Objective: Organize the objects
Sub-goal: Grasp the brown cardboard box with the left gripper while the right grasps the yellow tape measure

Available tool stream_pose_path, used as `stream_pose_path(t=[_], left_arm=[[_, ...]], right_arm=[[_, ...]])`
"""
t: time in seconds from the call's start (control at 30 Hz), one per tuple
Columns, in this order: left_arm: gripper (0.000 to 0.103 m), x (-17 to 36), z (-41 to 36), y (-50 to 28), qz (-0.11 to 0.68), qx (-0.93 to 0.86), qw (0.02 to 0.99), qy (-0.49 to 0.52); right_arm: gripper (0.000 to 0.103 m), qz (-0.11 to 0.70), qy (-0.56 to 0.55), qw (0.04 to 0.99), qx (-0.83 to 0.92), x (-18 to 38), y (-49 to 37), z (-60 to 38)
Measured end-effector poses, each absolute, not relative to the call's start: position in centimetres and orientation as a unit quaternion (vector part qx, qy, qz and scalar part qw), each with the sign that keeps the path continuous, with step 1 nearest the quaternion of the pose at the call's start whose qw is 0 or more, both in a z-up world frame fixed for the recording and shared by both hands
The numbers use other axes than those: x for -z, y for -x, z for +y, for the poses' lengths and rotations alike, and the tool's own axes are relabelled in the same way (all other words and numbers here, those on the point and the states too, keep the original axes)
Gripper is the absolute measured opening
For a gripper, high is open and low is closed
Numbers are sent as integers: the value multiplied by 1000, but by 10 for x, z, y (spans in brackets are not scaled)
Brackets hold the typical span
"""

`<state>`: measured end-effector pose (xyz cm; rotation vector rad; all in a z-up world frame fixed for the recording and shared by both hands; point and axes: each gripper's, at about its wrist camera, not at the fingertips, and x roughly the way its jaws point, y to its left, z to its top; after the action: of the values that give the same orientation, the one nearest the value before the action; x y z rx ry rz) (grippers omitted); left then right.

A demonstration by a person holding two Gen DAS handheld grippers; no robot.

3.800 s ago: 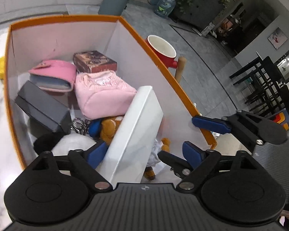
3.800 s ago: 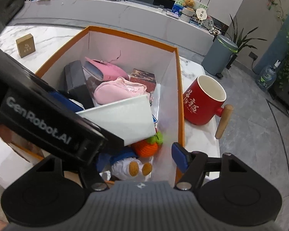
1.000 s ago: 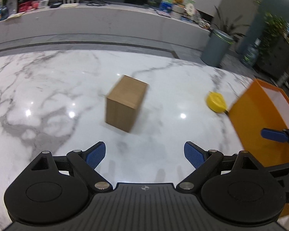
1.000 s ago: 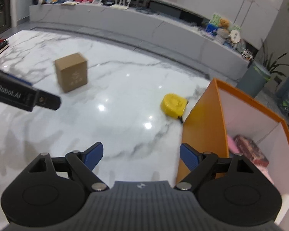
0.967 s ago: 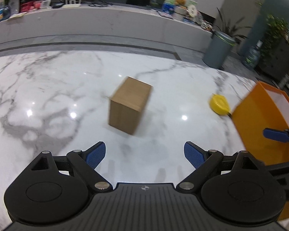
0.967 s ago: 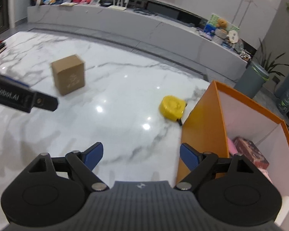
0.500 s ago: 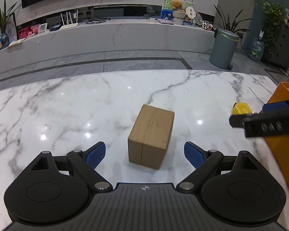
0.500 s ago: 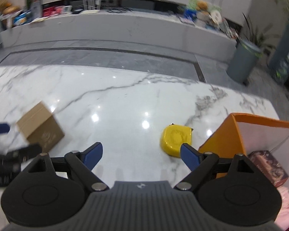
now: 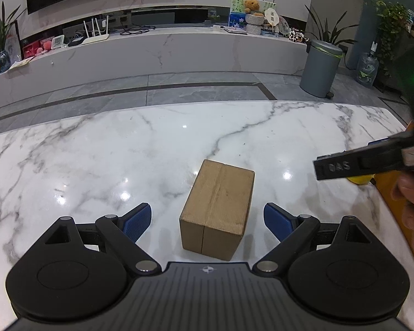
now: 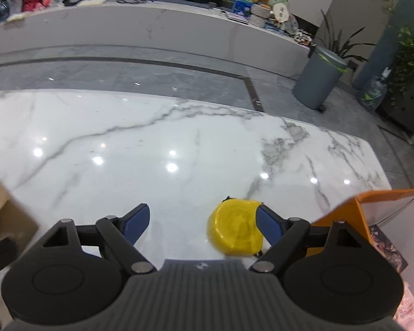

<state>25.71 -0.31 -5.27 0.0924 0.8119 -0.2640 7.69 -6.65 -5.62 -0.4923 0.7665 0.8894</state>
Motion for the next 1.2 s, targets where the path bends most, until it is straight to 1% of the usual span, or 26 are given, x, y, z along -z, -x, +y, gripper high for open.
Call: stream_pose_path(t=[0.17, 0.37, 0.5, 0.57, 0.6, 0.63, 0.67, 0.83, 0.97, 1.0, 1.07, 1.13, 1.17, 1.2], left_arm=[[103, 51, -5, -260, 393, 128, 909, -58], [103, 52, -12, -264, 395, 127, 908, -60], [103, 51, -18, -265, 393, 132, 908, -65], [103, 51, -20, -266, 393, 133, 908, -68], [103, 51, -21, -266, 393, 133, 907, -68], [103, 51, -21, -267, 393, 133, 907, -67], [103, 51, -21, -267, 393, 133, 907, -65], [103, 50, -21, -268, 393, 135, 907, -69], [103, 54, -17, -273, 396, 130, 907, -67], [103, 55, -17, -274, 398, 130, 906, -65], [103, 58, -16, -276, 401, 128, 905, -63], [103, 60, -16, -278, 402, 124, 905, -63], [103, 60, -15, -278, 402, 123, 905, -63], [103, 61, -14, -279, 402, 123, 905, -61]], right_arm=[[85, 369, 231, 814, -384, 63, -83, -52], [85, 397, 236, 799, -386, 72, -93, -38], [86, 404, 272, 795, -361, 67, -97, -19], [91, 418, 299, 788, -338, 65, -103, -9], [95, 422, 319, 779, -336, 65, -107, -4], [98, 433, 330, 773, -325, 65, -111, 1], [98, 446, 336, 768, -315, 66, -116, 3], [98, 520, 321, 721, -327, 70, -151, 9], [97, 560, 324, 682, -340, 77, -172, 9], [96, 568, 322, 676, -342, 78, -177, 7], [88, 587, 305, 662, -353, 79, -185, 5], [71, 601, 291, 649, -365, 78, -188, 4], [70, 603, 290, 644, -371, 77, -188, 4], [63, 599, 297, 640, -378, 76, -186, 4]])
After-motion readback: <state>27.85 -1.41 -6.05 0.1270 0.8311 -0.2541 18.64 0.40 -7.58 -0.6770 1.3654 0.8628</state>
